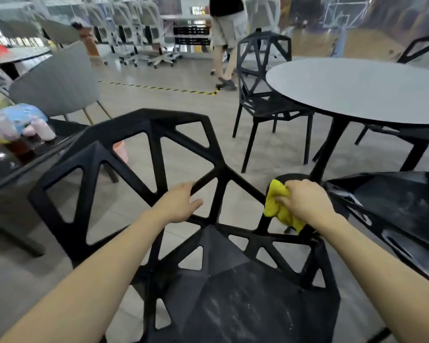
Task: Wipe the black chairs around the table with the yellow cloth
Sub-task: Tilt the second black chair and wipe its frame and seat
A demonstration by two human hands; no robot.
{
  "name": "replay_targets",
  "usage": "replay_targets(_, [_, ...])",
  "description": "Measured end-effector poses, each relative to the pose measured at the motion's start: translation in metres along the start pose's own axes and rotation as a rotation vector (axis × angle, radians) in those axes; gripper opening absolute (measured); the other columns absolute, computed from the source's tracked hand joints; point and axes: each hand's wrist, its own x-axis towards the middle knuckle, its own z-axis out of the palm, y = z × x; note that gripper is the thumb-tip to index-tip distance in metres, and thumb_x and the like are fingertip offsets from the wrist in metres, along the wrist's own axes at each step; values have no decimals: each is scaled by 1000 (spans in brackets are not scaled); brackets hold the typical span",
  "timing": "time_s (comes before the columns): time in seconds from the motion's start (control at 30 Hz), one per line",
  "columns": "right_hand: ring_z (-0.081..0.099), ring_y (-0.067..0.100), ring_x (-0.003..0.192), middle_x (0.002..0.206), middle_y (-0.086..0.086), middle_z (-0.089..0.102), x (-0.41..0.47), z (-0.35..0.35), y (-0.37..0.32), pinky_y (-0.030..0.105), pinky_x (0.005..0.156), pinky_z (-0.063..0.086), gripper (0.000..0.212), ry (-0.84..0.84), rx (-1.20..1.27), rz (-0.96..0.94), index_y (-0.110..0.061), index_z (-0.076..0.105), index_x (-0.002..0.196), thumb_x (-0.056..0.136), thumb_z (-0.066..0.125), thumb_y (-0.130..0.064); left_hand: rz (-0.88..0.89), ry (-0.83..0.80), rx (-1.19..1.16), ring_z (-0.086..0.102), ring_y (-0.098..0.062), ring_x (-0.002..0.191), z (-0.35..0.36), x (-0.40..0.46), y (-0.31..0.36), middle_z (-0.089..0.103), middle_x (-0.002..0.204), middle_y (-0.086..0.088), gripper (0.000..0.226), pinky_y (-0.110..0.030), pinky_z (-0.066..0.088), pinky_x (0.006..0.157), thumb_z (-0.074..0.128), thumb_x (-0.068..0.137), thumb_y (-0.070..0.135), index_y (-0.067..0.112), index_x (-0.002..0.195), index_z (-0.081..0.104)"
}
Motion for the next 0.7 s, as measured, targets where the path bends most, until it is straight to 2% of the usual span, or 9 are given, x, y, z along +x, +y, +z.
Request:
replay_targets(0.07, [70,42,96,93,14,73,19,-24,-37,45,75,51,37,197,228,93,-17,65,88,94,64,-53,141,202,153,61,-27,131,-25,-30,-14,64,141,2,43,-44,51,106,58,107,43,26,147,59])
replay_targets(0.17, [66,42,116,118,20,72,60,-67,-112,47,95,55,58,190,775,245,-4,69,117,86,62,-53,273,598,292,64,-23,113,-75,-72,-43,70,118,2,25,-44,50,100,62,104,30,22,125,72])
replay_targets(0.27, [62,39,121,129,19,65,80,-99,-202,44,97,50,50,353,1082,206,-3,59,127,91,61,-37,108,876,344,59,-31,113,-126,-102,-70,65,120,-8,26,-49,47,97,61,105,31,17,126,68])
replay_targets(0.37, [59,39,112,131,15,53,64,-96,-294,44,87,50,40,603,902,-21,-12,54,136,98,64,-19,-314,734,136,61,-44,118,-150,-107,-95,66,128,-20,37,-54,47,97,39,113,33,13,136,60])
replay_targets(0.43, [55,37,118,136,15,47,42,-63,-344,50,97,53,50,602,805,-249,-17,55,142,94,66,-12,-434,529,-34,62,-52,116,-154,-105,-101,64,133,-31,43,-60,50,99,28,115,27,8,146,52])
replay_targets(0.5, [50,34,127,144,14,43,14,-32,-367,48,107,50,61,537,739,-534,-19,56,149,91,67,-7,-419,508,-430,69,-46,86,-159,-106,-102,68,120,-37,49,-55,60,80,30,118,36,1,140,57])
replay_targets(0.57, [52,27,122,142,12,45,8,-30,-359,42,101,53,63,513,716,-745,-19,58,149,89,70,-5,-407,467,-796,68,-34,62,-161,-107,-110,74,100,-33,56,-40,61,53,30,118,42,-1,117,67])
replay_targets(0.63, [57,26,110,133,9,51,30,-53,-350,42,93,55,56,567,761,-693,-18,64,144,89,69,-6,-331,433,-793,73,-30,58,-159,-112,-118,77,97,-30,47,-40,62,49,31,118,29,4,105,69])
replay_targets(0.7, [60,27,105,129,7,54,57,-83,-354,41,91,54,51,631,818,-535,-19,65,144,94,66,-10,-235,453,-561,77,-23,63,-156,-115,-123,78,98,-26,31,-38,66,56,35,115,10,13,101,63])
